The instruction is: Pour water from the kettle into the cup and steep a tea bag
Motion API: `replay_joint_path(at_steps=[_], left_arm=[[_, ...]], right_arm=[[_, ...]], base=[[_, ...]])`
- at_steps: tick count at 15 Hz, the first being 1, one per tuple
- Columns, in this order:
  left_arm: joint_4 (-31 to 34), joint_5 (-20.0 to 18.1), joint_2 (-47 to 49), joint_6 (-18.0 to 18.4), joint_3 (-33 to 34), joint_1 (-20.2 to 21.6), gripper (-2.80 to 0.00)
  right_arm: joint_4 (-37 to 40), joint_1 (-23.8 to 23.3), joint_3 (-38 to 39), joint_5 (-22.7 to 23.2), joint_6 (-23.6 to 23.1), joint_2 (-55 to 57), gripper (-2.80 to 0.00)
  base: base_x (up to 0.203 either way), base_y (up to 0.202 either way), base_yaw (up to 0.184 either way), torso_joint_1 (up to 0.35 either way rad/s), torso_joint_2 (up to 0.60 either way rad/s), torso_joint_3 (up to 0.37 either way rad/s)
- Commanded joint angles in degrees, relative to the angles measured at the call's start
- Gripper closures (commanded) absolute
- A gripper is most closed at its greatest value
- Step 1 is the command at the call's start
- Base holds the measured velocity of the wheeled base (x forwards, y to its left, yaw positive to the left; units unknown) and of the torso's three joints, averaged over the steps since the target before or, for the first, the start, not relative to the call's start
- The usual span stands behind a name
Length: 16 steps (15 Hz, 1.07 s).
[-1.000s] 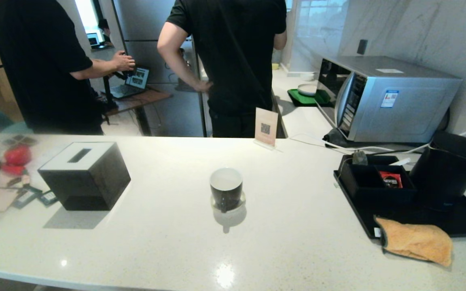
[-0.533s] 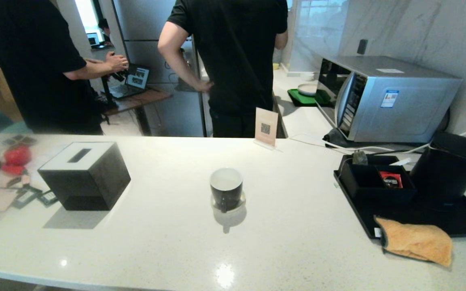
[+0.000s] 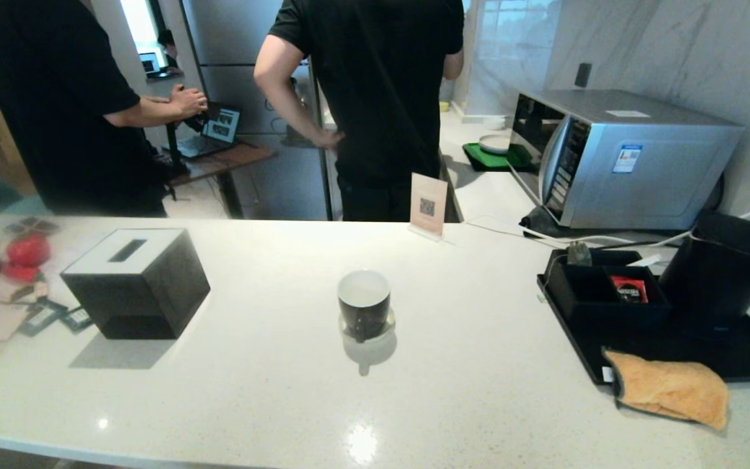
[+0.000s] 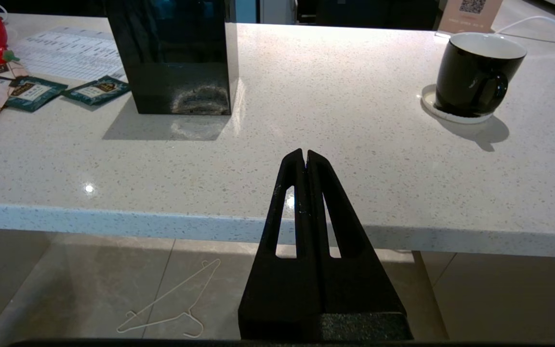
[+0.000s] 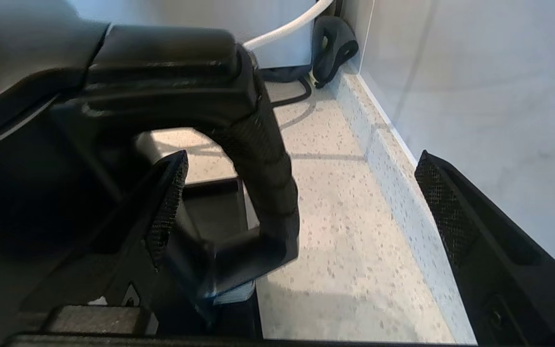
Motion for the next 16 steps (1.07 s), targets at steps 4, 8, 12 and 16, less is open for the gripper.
replay_joint_path(at_steps=[4,8,12,16], left_arm=[[0.00,0.00,0.06,-0.03,0.00,0.00,0.00],[0.00,0.00,0.06,-0.03,0.00,0.00,0.00],[0.00,0.00,0.06,-0.11,0.00,0.00,0.00],[0.00,0.00,0.06,-0.11,0.00,0.00,0.00]], right_arm=[[-0.83,-0.02,-3.49,0.13,0.73,3.36,-2.80],[-0.78,-0.11,-5.16,0.13,1.20,5.04,-2.80],[-0.82,-0.02,-6.13,0.13,2.05,5.82,-2.80],[-0.51,0.27,-8.25,0.14,2.80,6.69,-2.80]], base=[[0.000,0.000,0.000,0.000,0.00,0.000],[0.000,0.000,0.000,0.000,0.00,0.000],[0.000,0.000,0.000,0.000,0.00,0.000],[0.000,0.000,0.000,0.000,0.00,0.000]])
